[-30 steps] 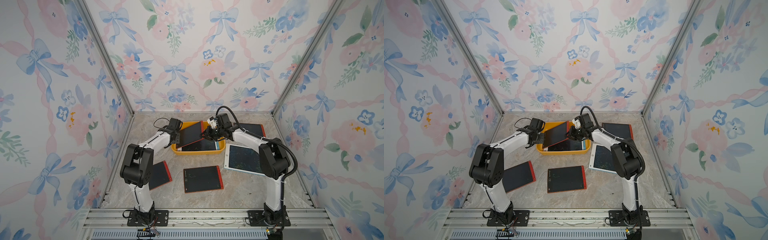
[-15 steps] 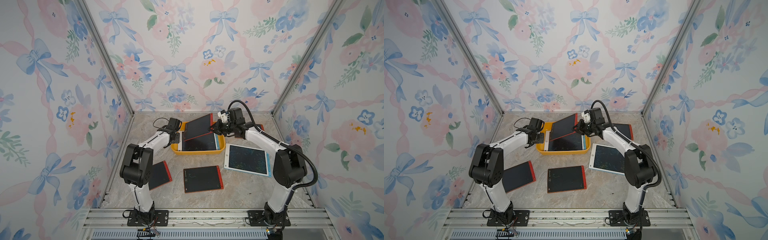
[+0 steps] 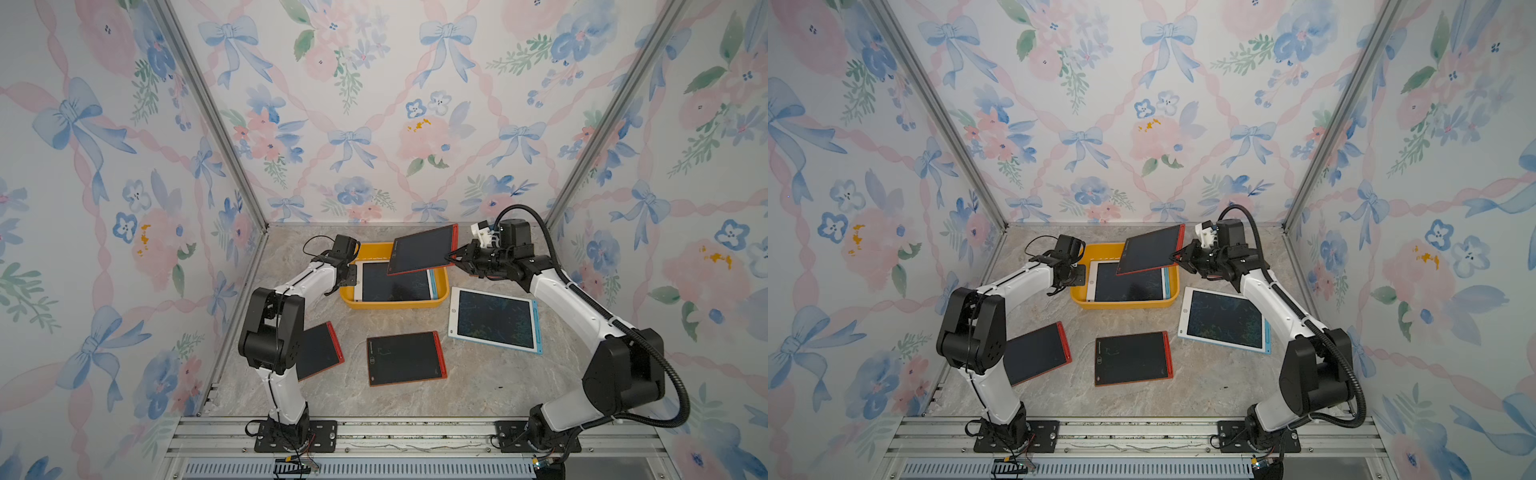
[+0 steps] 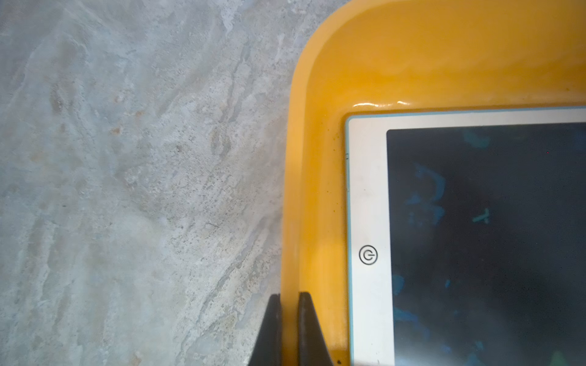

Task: Take out the writing tablet from the storage box
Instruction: Place the writing tablet at the center of the board.

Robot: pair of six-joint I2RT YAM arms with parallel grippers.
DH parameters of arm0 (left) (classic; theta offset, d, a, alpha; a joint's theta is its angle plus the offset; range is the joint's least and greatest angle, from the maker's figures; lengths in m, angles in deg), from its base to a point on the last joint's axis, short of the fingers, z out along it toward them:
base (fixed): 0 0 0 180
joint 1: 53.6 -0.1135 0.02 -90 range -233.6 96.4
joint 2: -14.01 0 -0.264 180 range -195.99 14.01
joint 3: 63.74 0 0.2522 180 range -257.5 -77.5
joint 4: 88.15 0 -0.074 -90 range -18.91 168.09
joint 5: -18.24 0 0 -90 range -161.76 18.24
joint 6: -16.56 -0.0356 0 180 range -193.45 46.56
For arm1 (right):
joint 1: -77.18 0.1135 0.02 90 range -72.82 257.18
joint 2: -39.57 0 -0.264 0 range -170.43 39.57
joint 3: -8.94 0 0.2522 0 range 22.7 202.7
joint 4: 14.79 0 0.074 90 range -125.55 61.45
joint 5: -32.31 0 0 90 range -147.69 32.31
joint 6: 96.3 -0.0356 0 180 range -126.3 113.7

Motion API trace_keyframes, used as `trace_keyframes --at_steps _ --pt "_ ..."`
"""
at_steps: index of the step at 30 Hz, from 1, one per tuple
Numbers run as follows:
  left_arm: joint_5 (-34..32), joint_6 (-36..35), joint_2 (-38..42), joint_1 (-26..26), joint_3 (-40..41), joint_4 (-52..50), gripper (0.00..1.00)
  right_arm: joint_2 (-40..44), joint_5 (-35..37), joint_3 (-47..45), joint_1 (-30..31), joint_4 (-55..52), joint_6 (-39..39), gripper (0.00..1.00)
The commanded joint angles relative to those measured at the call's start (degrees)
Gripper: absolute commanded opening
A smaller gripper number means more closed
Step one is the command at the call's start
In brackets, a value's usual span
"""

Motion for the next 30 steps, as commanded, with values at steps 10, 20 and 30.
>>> trace_keyframes --at_steps 10,20,30 --pt "-0.56 0.06 -0.11 -1.01 -0.45 -0.69 0.0 11.35 -4.17 -6.89 -10.73 -10.07 4.68 0.01" --pt "0.11 0.27 -0.35 -1.1 -0.23 -0.68 0.0 16.43 -5.51 -10.82 -16.54 -11.48 5.32 0.0" --pt "-0.78 0.34 -0.11 -0.7 0.01 -0.64 0.0 19.3 -7.8 -12.95 -22.19 -11.75 5.5 0.01"
